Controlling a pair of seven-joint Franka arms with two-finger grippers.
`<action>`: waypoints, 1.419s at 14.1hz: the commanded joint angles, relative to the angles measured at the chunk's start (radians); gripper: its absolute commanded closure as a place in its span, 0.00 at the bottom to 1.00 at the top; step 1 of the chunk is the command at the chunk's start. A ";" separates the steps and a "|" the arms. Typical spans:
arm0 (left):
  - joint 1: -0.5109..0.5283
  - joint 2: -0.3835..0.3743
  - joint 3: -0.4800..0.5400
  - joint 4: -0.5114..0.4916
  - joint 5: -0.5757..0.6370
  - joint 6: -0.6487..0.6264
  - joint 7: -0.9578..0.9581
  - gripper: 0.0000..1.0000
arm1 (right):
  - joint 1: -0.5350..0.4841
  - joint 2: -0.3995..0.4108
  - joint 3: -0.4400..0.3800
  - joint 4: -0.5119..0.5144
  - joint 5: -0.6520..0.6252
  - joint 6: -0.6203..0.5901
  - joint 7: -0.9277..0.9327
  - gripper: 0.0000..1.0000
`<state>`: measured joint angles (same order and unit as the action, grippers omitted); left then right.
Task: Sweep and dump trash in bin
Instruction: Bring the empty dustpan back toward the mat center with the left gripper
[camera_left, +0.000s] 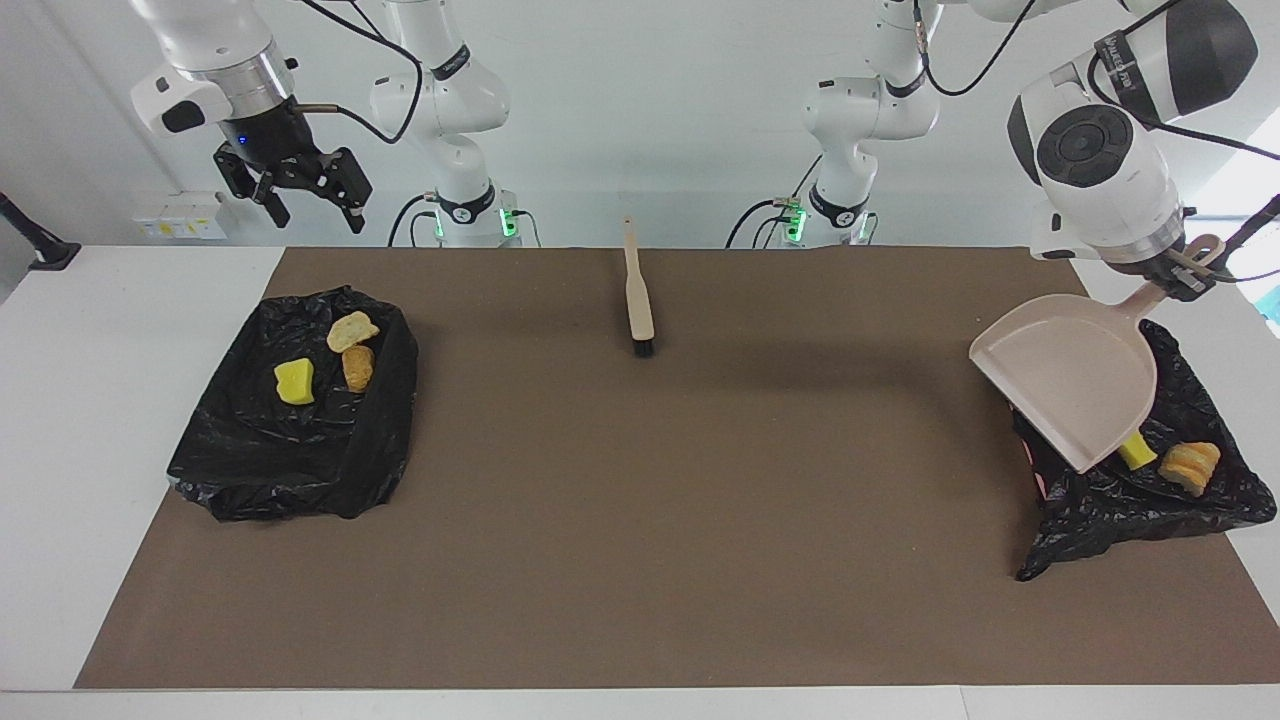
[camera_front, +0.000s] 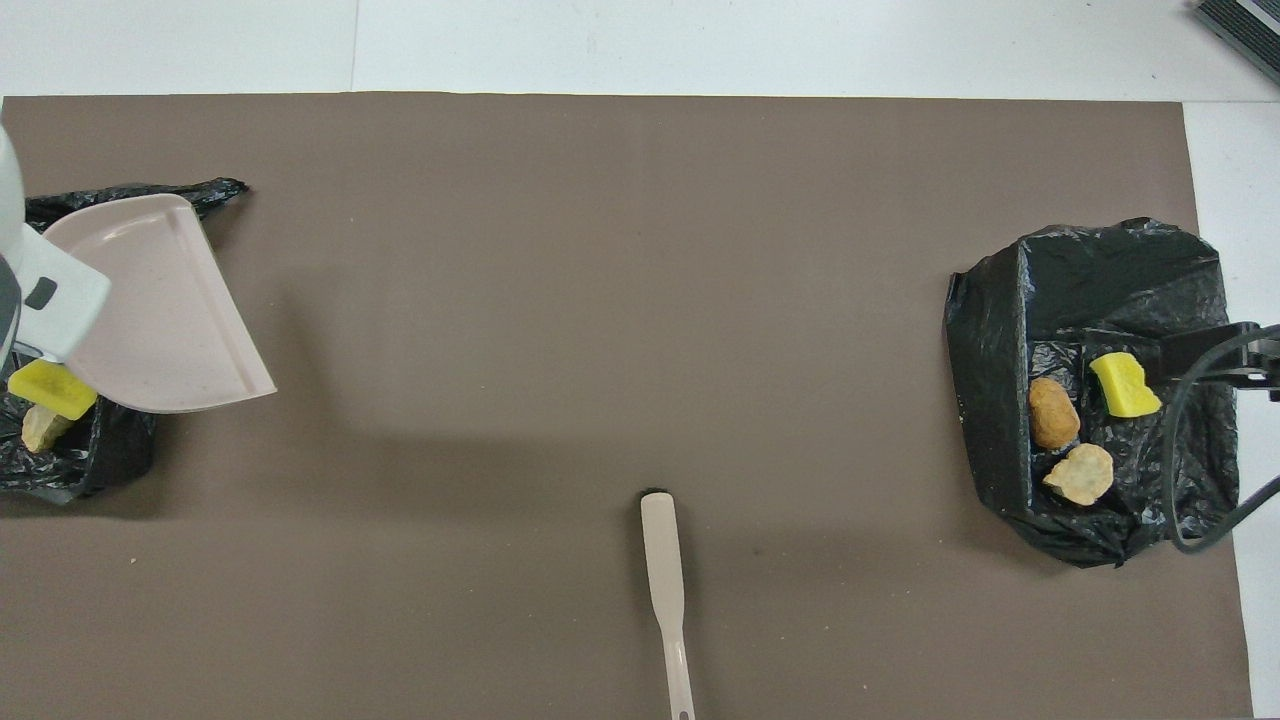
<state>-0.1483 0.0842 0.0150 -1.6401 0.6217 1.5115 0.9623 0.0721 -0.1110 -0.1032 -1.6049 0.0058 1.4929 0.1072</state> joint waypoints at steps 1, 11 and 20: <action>-0.020 -0.043 0.013 -0.041 -0.164 -0.004 -0.117 1.00 | -0.017 -0.019 0.005 -0.023 0.002 0.003 -0.017 0.00; -0.258 0.000 0.011 -0.064 -0.545 0.137 -0.799 1.00 | -0.011 -0.021 0.013 -0.024 -0.012 0.017 -0.021 0.00; -0.479 0.308 0.011 0.120 -0.683 0.266 -1.345 1.00 | -0.014 -0.022 0.011 -0.024 -0.004 -0.002 -0.043 0.00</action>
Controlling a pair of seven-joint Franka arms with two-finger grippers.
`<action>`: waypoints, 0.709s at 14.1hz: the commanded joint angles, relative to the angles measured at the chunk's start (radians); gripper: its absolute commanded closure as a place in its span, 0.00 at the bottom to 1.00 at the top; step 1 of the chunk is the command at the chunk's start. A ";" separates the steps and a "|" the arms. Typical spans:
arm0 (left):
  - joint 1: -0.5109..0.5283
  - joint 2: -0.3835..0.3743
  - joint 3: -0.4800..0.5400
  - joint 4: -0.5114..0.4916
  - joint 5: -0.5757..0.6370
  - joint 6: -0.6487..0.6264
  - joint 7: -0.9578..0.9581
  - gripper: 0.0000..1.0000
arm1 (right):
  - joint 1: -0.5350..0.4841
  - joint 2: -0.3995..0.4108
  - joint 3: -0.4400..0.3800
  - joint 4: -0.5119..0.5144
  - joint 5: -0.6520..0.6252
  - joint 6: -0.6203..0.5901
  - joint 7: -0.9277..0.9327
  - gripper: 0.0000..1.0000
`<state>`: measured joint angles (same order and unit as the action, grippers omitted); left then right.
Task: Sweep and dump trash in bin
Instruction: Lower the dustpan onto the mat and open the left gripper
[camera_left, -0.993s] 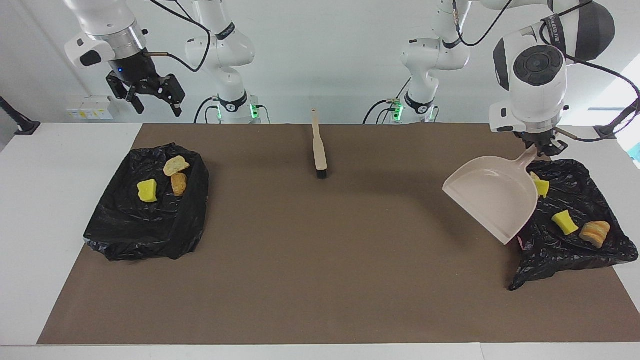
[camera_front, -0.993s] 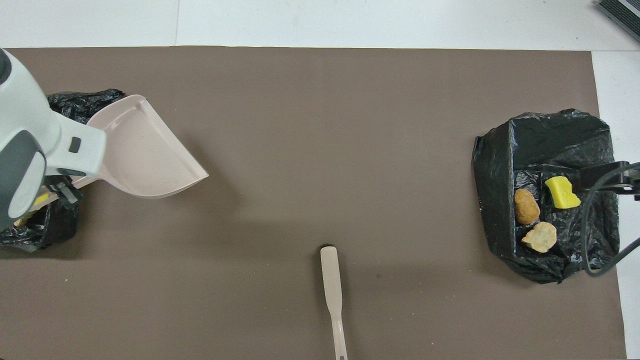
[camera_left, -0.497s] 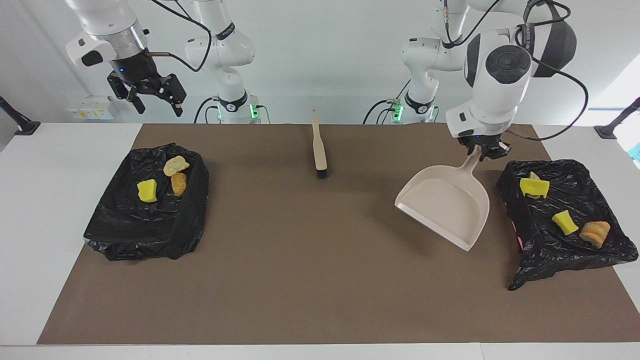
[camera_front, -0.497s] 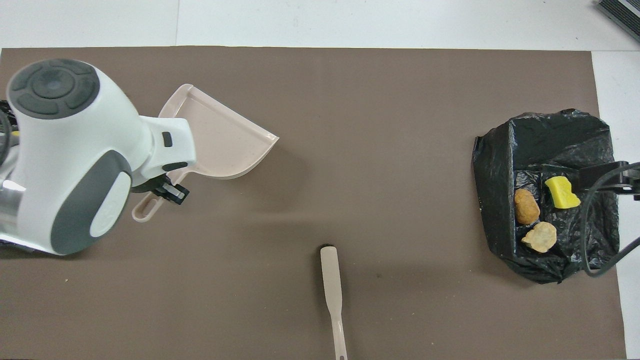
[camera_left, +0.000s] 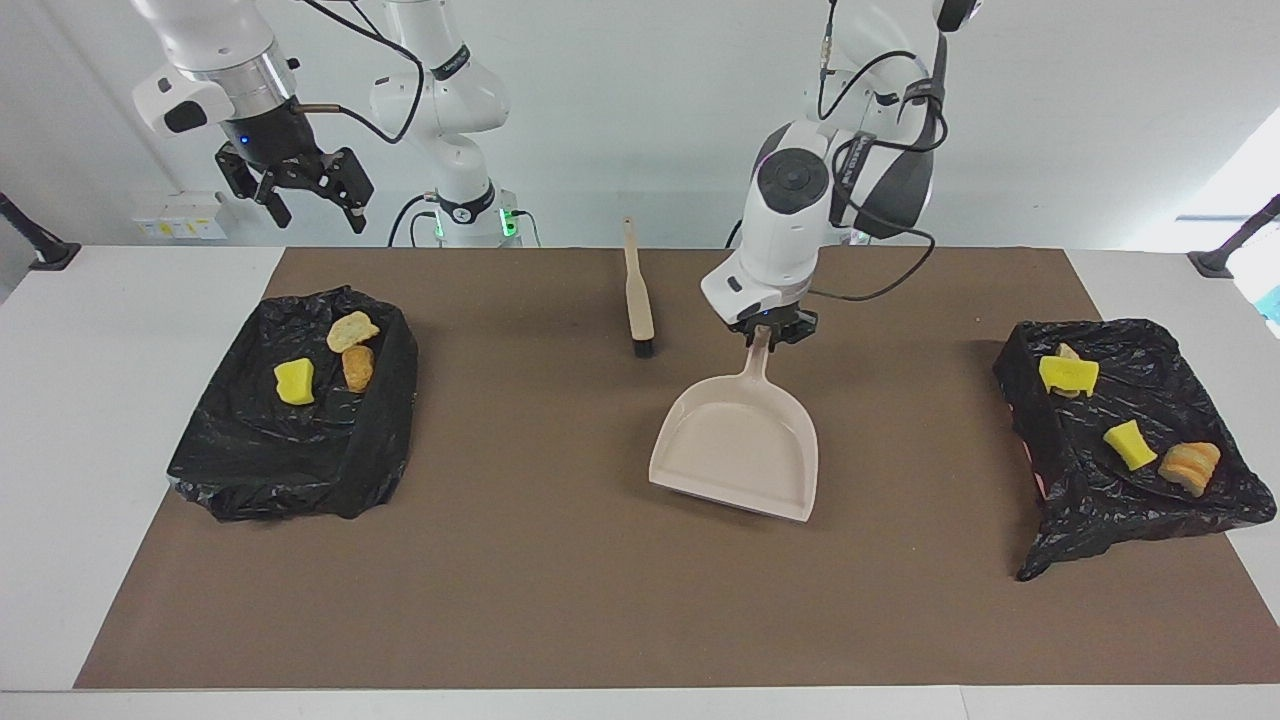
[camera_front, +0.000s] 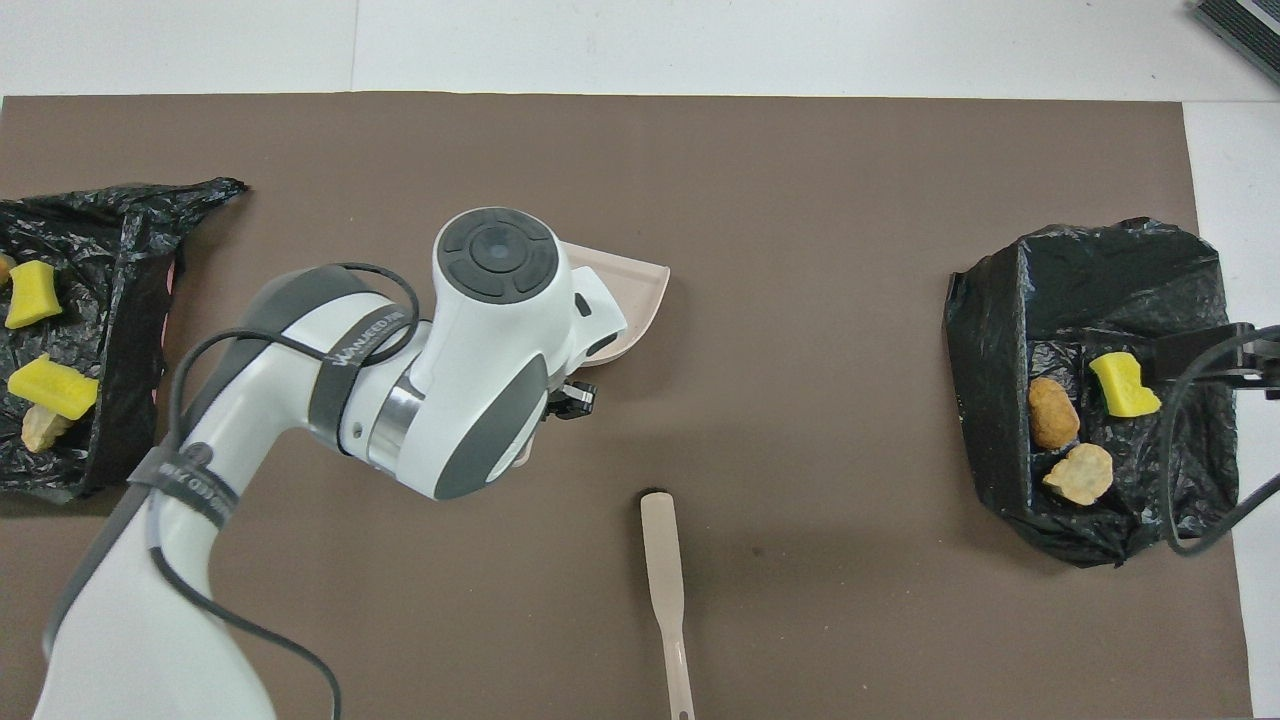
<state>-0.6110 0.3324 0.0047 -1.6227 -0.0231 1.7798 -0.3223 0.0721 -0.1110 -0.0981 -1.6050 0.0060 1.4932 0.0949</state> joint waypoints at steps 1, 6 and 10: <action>-0.025 0.072 0.023 0.110 -0.055 0.033 -0.095 1.00 | -0.012 -0.021 0.006 -0.023 0.000 0.002 -0.027 0.00; -0.105 0.211 0.024 0.218 -0.037 0.153 -0.342 1.00 | -0.008 -0.021 0.011 -0.023 0.000 0.001 -0.026 0.00; -0.093 0.191 0.031 0.172 -0.031 0.181 -0.346 0.00 | -0.011 -0.021 0.011 -0.023 0.000 0.001 -0.026 0.00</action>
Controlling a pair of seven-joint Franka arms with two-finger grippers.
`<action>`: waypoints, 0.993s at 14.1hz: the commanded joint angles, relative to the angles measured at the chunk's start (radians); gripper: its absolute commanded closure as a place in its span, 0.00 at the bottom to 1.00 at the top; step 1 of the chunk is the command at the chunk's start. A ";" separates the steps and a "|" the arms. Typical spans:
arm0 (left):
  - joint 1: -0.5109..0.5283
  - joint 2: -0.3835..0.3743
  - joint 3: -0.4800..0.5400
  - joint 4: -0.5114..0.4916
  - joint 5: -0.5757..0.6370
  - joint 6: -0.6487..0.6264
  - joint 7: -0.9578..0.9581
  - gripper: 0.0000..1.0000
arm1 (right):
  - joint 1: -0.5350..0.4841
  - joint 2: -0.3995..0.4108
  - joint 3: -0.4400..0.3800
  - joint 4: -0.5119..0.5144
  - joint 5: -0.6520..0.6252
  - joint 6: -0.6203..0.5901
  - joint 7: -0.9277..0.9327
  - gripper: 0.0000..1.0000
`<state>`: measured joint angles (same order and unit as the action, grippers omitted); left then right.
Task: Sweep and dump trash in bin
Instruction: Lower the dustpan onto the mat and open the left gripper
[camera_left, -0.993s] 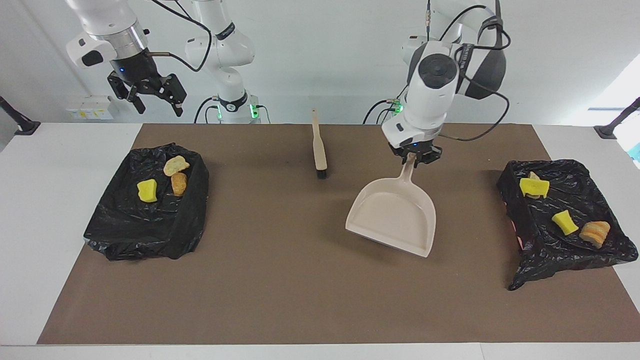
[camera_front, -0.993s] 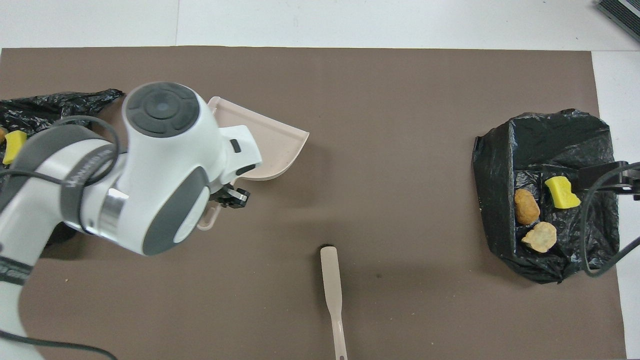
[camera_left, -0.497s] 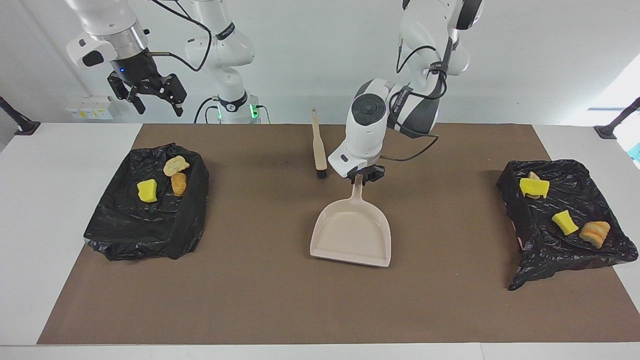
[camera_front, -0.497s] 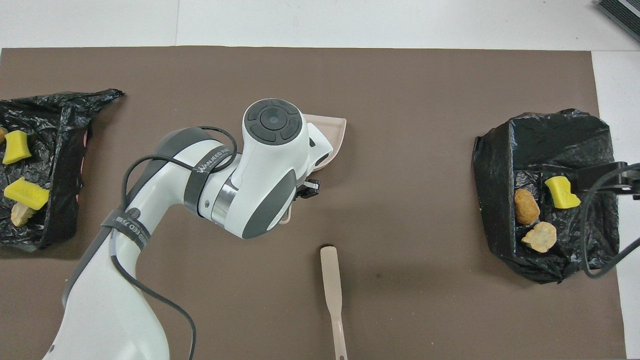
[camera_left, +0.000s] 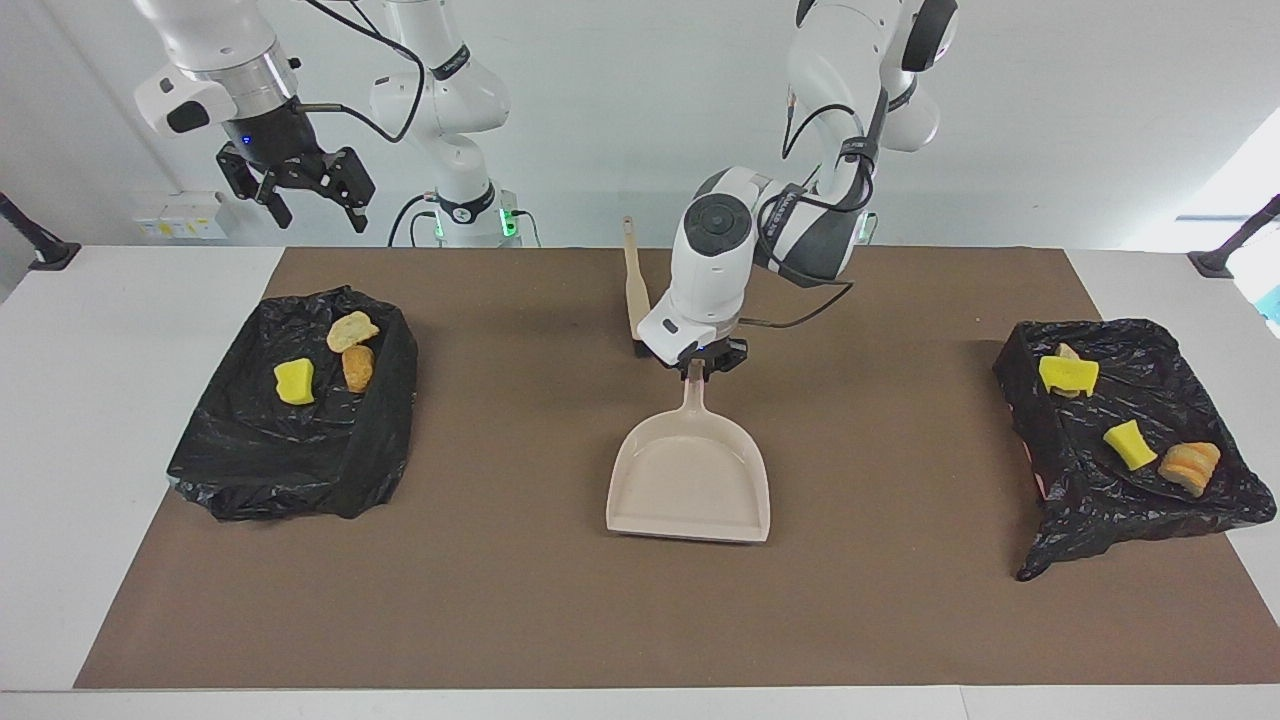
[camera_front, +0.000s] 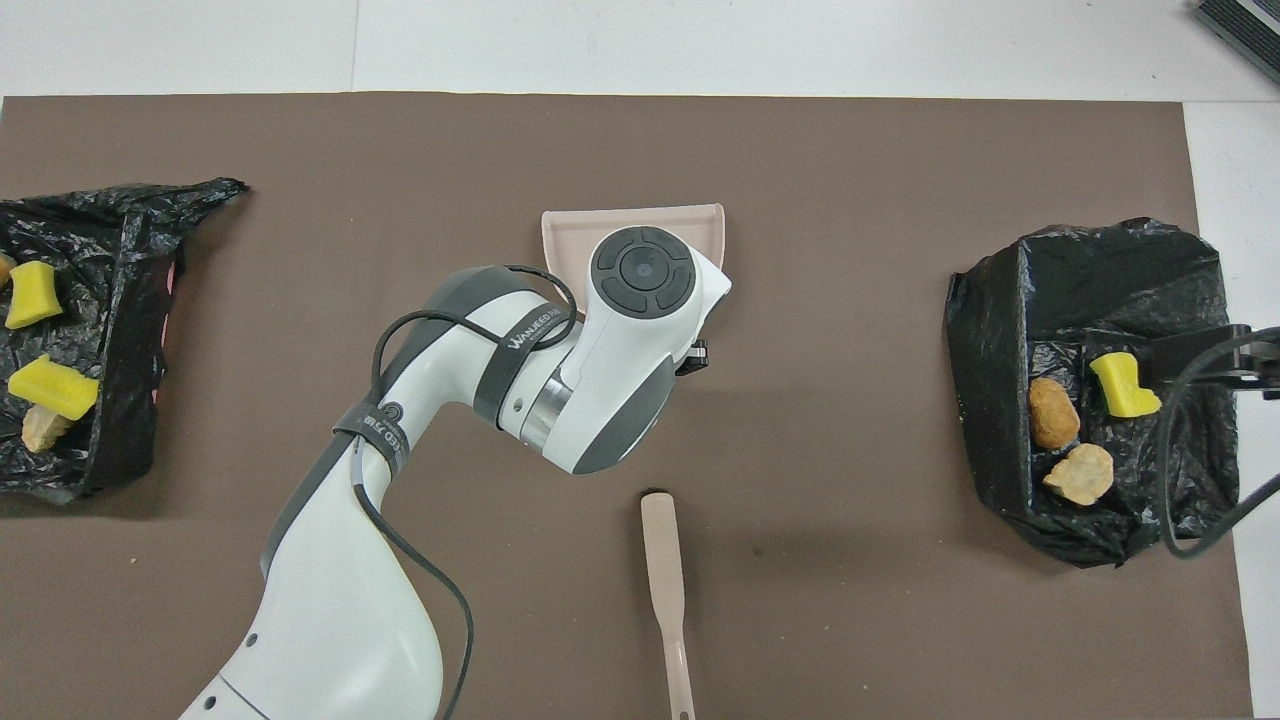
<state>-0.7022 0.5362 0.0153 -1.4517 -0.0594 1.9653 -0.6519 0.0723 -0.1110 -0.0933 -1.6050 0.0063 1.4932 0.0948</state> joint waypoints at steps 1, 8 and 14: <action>0.006 -0.037 0.025 -0.015 0.006 -0.014 -0.011 0.00 | -0.011 -0.021 0.006 -0.023 0.001 0.001 -0.026 0.00; 0.174 -0.139 0.026 -0.032 0.010 -0.083 0.129 0.00 | -0.011 -0.021 0.006 -0.024 0.001 0.001 -0.026 0.00; 0.341 -0.248 0.038 -0.035 0.006 -0.170 0.385 0.00 | -0.011 -0.021 0.006 -0.023 0.001 0.001 -0.026 0.00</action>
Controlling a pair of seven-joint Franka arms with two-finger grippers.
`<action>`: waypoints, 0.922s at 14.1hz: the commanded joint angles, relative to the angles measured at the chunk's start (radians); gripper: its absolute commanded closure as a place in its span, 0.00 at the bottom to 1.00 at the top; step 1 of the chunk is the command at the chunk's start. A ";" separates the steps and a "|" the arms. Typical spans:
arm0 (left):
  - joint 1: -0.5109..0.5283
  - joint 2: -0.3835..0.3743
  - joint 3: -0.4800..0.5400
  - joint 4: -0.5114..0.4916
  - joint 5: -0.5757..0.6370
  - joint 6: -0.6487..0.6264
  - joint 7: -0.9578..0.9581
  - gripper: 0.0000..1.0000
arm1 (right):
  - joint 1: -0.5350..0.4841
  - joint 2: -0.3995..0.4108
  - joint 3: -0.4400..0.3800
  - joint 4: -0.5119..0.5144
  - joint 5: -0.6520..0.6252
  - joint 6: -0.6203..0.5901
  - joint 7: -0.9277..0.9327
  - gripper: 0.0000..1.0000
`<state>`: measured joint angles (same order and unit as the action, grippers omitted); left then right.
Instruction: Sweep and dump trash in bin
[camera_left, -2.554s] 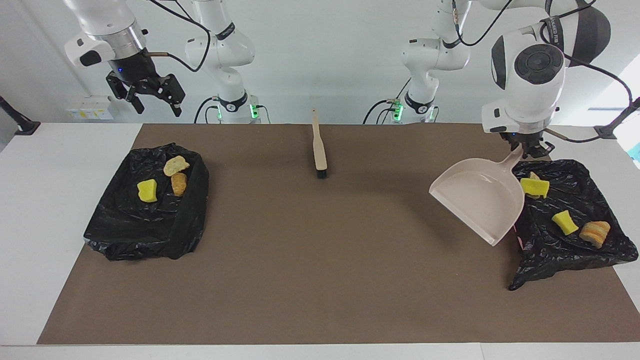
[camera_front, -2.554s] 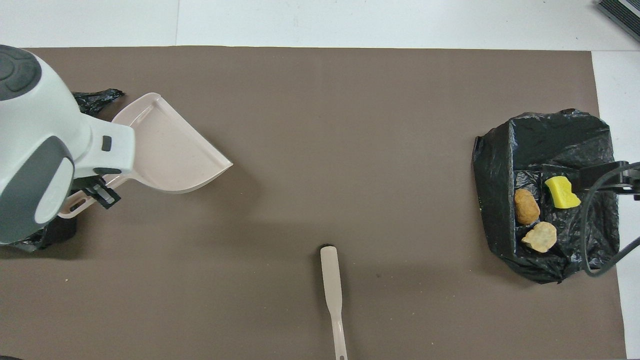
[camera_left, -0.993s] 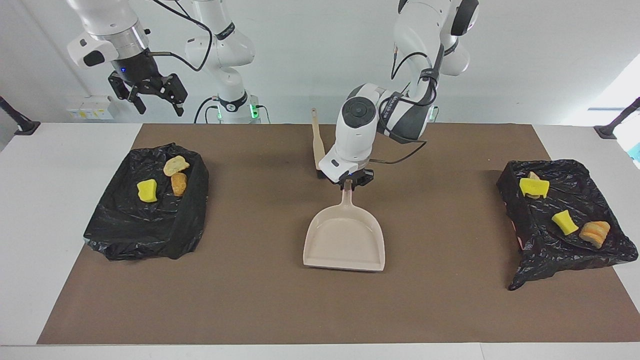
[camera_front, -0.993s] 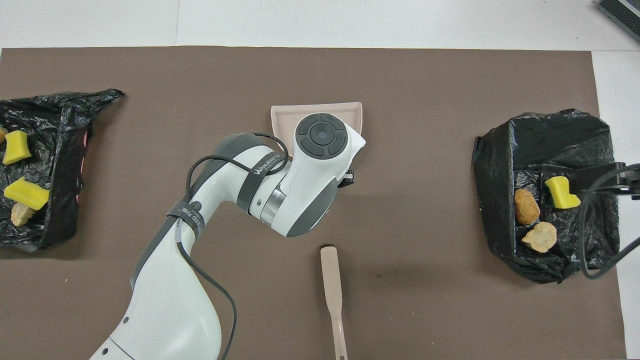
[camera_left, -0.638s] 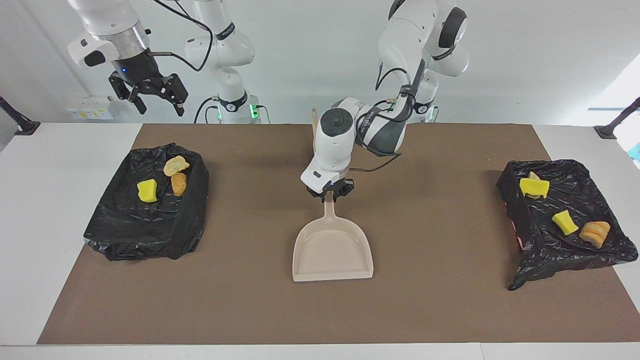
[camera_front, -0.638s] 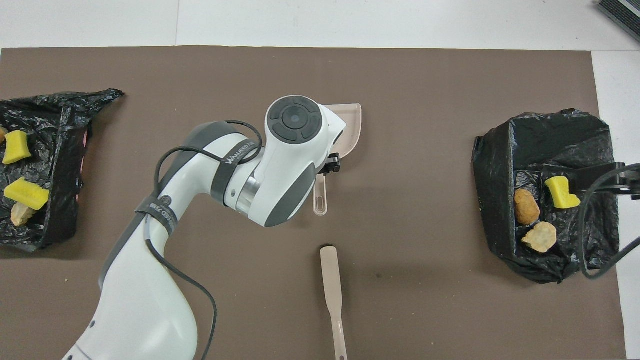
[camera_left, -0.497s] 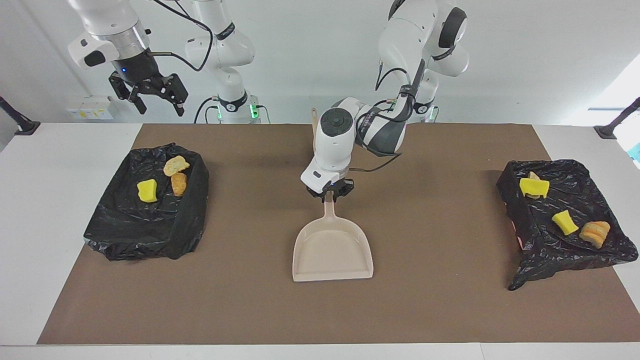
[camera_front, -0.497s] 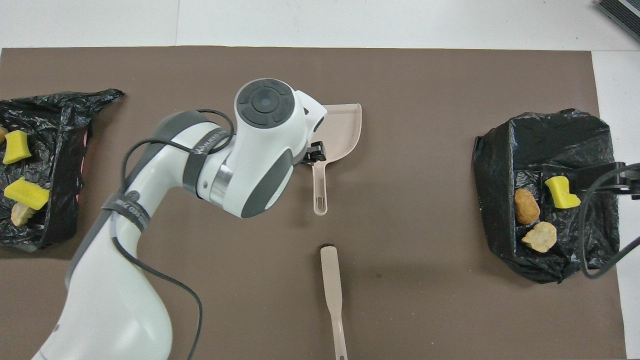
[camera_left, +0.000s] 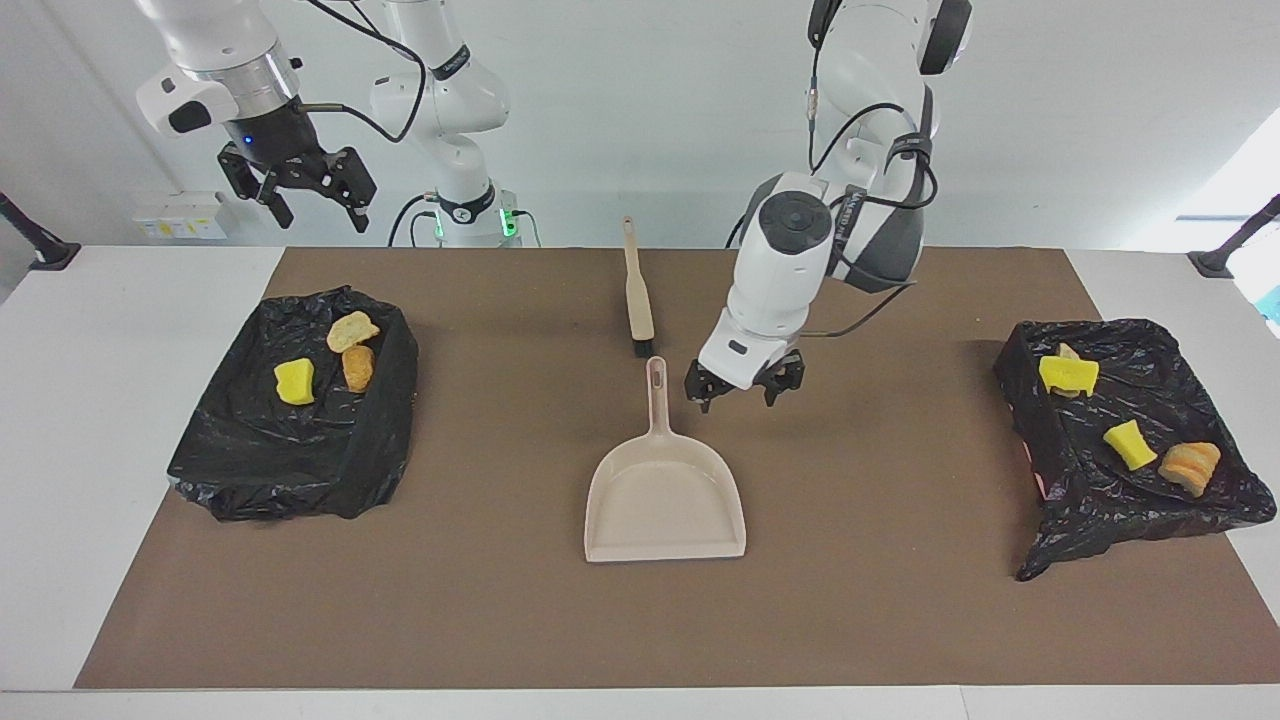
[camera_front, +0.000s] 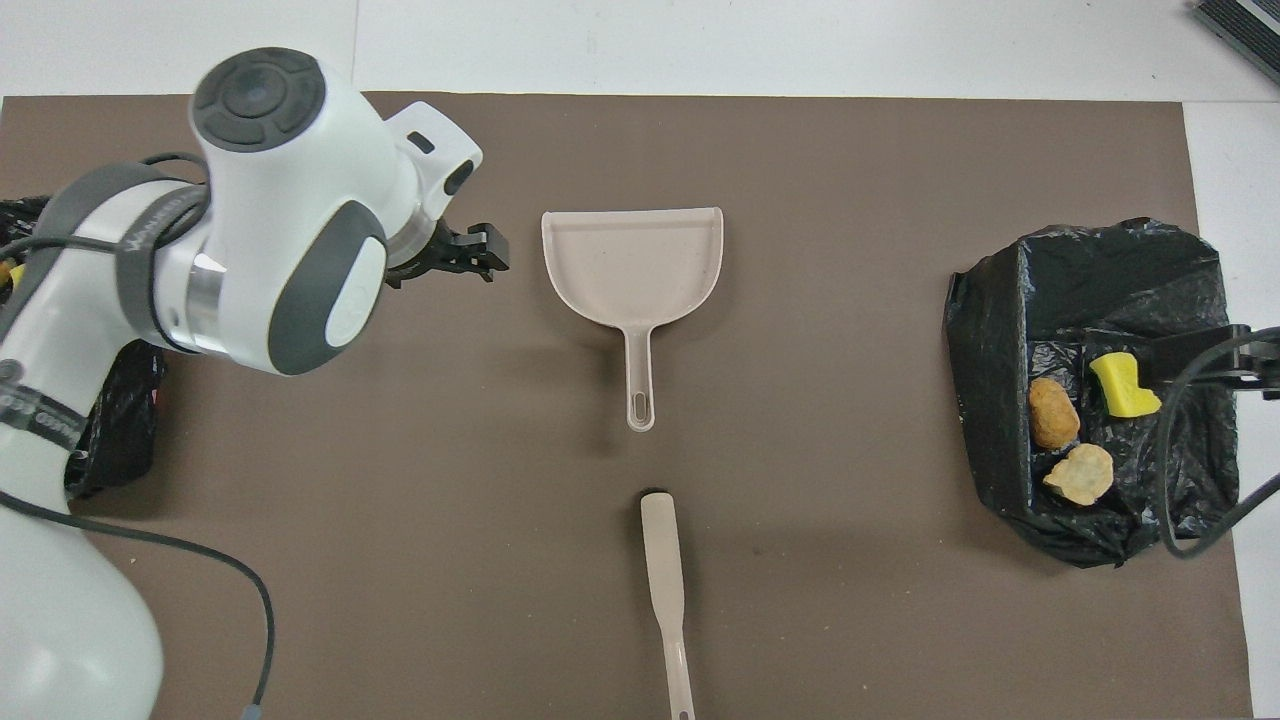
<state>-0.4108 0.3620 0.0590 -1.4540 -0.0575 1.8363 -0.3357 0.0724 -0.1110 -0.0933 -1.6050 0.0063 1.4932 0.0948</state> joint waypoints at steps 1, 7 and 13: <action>0.090 -0.092 -0.005 -0.032 -0.002 -0.067 0.137 0.00 | -0.011 -0.021 0.006 -0.023 0.001 0.001 -0.026 0.00; 0.259 -0.179 -0.004 -0.037 -0.005 -0.201 0.430 0.00 | -0.011 -0.021 0.006 -0.023 0.001 0.001 -0.026 0.00; 0.329 -0.305 -0.002 -0.098 -0.002 -0.293 0.466 0.00 | -0.011 -0.021 0.006 -0.023 0.001 0.001 -0.026 0.00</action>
<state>-0.1041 0.1415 0.0658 -1.4661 -0.0588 1.5456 0.1131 0.0724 -0.1110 -0.0933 -1.6051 0.0063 1.4932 0.0948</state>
